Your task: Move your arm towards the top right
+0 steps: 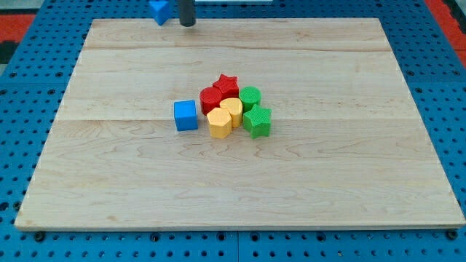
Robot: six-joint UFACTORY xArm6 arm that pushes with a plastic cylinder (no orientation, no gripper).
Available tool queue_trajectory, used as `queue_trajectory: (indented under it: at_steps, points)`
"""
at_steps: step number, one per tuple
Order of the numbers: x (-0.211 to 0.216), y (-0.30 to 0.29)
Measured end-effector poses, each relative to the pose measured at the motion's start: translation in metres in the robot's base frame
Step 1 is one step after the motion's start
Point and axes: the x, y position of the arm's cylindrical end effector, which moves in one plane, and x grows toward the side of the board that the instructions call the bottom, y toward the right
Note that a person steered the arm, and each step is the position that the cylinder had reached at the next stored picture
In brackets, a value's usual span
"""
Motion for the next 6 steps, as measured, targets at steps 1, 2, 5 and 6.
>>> queue_trajectory:
  at_steps: [1,2,5,6]
  points:
    - [0.025,0.000]
    - [0.029,0.048]
    - [0.007,0.309]
    - [-0.006,0.323]
